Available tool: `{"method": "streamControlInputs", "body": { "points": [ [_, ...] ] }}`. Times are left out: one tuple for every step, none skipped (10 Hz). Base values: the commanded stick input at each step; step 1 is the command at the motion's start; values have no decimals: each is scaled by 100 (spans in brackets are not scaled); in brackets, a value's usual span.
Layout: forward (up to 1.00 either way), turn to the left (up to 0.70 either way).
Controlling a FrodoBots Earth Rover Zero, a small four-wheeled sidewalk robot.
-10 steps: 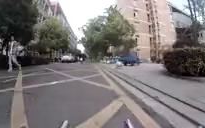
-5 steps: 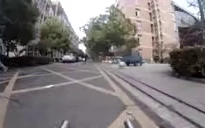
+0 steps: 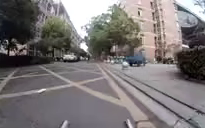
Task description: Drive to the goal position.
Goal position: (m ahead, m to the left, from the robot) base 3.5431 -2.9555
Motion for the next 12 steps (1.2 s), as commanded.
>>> {"method": "streamControlInputs", "body": {
  "points": [
    [70, -14],
    [70, -14],
    [70, -14],
    [70, -14],
    [70, -14],
    [70, -14],
    [70, -14],
    [70, -14],
    [70, -14],
    [70, -14],
    [70, -14],
    [70, -14]
  ]
}}
